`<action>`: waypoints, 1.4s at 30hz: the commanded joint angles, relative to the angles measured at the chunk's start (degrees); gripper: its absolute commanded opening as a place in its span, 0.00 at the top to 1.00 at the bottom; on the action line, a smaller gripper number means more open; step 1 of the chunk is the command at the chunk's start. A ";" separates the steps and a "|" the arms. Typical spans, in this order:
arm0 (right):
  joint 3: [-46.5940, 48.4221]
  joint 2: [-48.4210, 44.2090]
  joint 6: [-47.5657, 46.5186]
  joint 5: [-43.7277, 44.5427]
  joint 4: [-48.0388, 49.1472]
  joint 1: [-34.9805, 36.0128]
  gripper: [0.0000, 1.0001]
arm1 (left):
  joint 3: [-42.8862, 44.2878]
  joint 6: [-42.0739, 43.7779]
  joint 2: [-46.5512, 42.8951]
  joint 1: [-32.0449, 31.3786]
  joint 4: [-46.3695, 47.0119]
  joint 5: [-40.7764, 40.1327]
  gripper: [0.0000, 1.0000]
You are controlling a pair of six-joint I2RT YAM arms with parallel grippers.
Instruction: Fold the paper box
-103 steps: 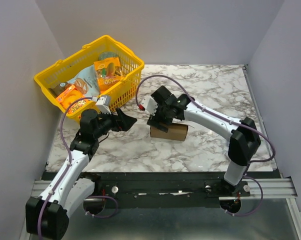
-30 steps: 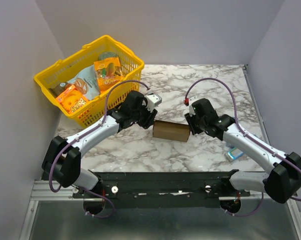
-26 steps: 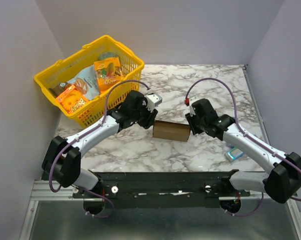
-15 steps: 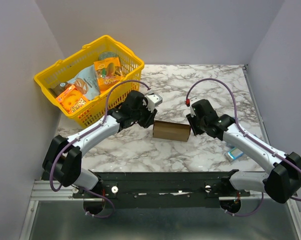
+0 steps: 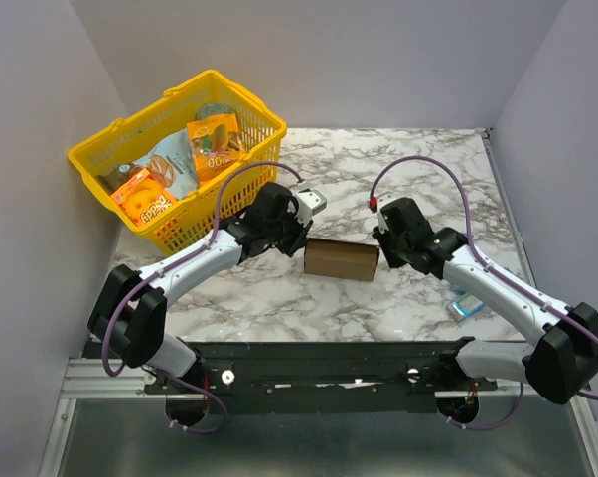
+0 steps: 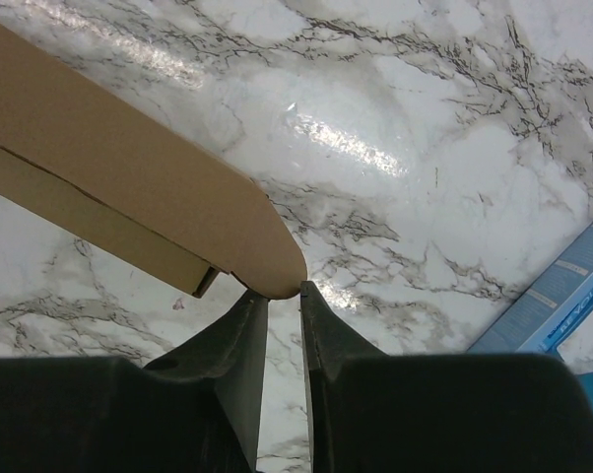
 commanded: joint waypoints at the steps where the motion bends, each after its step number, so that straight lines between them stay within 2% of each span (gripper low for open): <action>1: 0.69 -1.15 -0.09 -0.64 -0.07 -0.12 0.74 | 1.42 -0.41 0.61 -0.71 -0.62 -1.50 0.79; 6: 0.77 -1.59 -0.09 -2.14 0.72 -0.03 0.85 | 1.95 -1.90 0.70 -0.98 -0.27 -1.41 0.91; 11: 0.25 -1.59 0.08 -0.91 1.60 0.50 0.89 | 2.91 -3.66 1.49 -1.15 -1.15 -3.25 1.00; 24: -1.16 0.78 0.96 7.61 2.74 5.33 0.99 | 11.78 -14.55 4.21 -1.07 -7.92 -4.75 1.00; 32: -1.51 1.48 1.05 8.58 2.74 6.21 0.99 | 12.32 -21.32 5.18 -1.15 -6.96 -1.76 1.00; 42: -1.69 2.27 1.32 8.84 3.00 6.56 0.99 | 10.48 -24.66 5.45 -1.15 -3.80 0.87 1.00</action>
